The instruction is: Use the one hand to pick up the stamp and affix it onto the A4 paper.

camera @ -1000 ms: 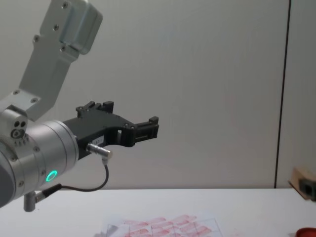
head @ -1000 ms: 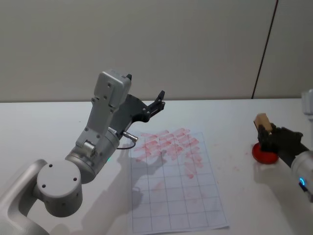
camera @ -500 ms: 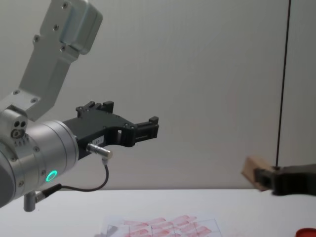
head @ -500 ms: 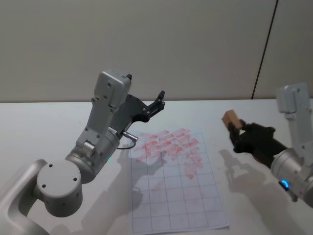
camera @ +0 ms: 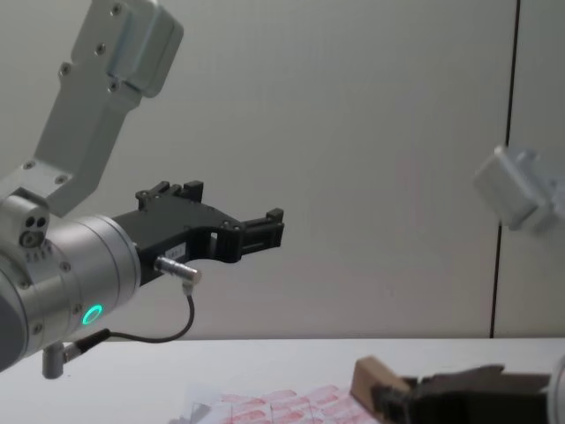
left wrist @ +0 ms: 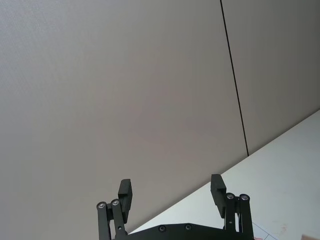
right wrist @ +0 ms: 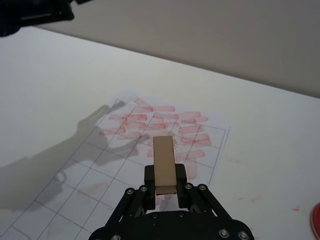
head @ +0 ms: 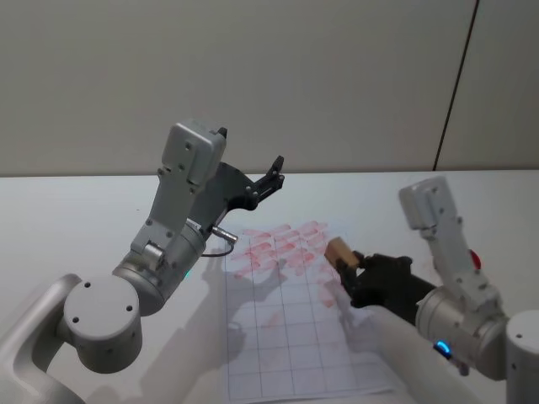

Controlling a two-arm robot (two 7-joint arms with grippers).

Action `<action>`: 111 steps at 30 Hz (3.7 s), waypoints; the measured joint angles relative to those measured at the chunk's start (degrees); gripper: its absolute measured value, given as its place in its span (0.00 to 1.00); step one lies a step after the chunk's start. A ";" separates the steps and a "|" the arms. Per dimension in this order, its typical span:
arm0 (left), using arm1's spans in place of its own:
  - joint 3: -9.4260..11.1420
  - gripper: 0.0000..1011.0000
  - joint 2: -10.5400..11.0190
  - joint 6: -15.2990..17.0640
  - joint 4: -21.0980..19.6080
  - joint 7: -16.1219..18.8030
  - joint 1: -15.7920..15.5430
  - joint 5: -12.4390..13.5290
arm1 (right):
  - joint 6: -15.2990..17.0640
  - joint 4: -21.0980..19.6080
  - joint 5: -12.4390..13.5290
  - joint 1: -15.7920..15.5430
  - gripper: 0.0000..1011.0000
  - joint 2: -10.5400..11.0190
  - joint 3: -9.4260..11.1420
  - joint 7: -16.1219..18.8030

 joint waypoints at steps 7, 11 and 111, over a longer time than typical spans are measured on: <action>0.00 0.99 0.00 0.00 0.00 0.00 0.00 0.00 | 0.73 1.97 -1.98 0.28 0.22 -0.71 -1.25 1.54; 0.00 0.99 0.00 0.00 0.00 0.00 0.00 0.00 | 0.94 2.91 -2.93 0.46 0.22 -0.97 -1.77 2.05; 0.00 0.99 0.00 0.00 0.00 0.00 0.00 0.00 | 1.87 2.25 9.26 1.35 0.22 2.07 8.29 -16.83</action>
